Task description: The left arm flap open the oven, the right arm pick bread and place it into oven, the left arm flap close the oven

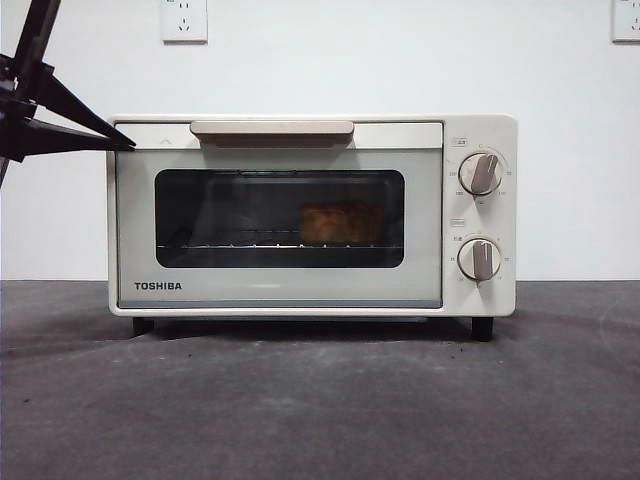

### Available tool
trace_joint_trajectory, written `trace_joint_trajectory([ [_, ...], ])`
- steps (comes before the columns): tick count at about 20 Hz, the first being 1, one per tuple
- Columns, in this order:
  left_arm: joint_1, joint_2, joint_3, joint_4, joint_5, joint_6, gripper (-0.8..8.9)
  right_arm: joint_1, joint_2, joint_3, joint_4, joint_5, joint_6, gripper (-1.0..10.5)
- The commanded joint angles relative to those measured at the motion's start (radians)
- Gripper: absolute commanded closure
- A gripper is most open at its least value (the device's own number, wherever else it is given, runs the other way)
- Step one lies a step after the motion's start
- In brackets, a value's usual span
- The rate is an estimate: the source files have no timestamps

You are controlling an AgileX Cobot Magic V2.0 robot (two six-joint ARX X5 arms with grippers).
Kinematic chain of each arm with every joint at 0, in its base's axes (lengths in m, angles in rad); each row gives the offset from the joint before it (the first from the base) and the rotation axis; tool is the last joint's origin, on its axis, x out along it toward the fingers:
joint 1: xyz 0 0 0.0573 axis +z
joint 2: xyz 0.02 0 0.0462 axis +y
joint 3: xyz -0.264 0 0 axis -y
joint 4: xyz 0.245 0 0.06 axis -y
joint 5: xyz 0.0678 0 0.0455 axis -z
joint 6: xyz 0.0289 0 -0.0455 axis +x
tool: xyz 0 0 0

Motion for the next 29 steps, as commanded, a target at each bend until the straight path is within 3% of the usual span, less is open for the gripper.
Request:
trace_joint_trajectory([
  [1,-0.002,-0.021,0.014,0.007,0.016,-0.01,8.04,0.009,0.002,0.017,0.005,0.004,0.003,5.5],
  [7,-0.002,-0.136,0.014,-0.068,0.039,0.08,8.04,0.009,0.002,0.017,0.006,0.005,-0.022,5.5],
  [14,-0.004,-0.378,0.014,-0.406,0.023,0.36,8.04,0.009,0.002,0.017,0.015,0.005,-0.027,5.5],
  [17,-0.004,-0.505,0.014,-0.546,-0.019,0.44,8.04,0.009,0.002,0.017,0.031,0.023,-0.027,5.5],
  [25,-0.004,-0.842,0.014,-0.786,-0.162,0.591,8.04,0.01,0.002,0.017,0.033,0.052,-0.059,5.5],
  [29,-0.004,-0.975,0.014,-0.834,-0.179,0.61,8.04,0.01,0.002,0.017,0.033,0.049,-0.097,5.5],
])
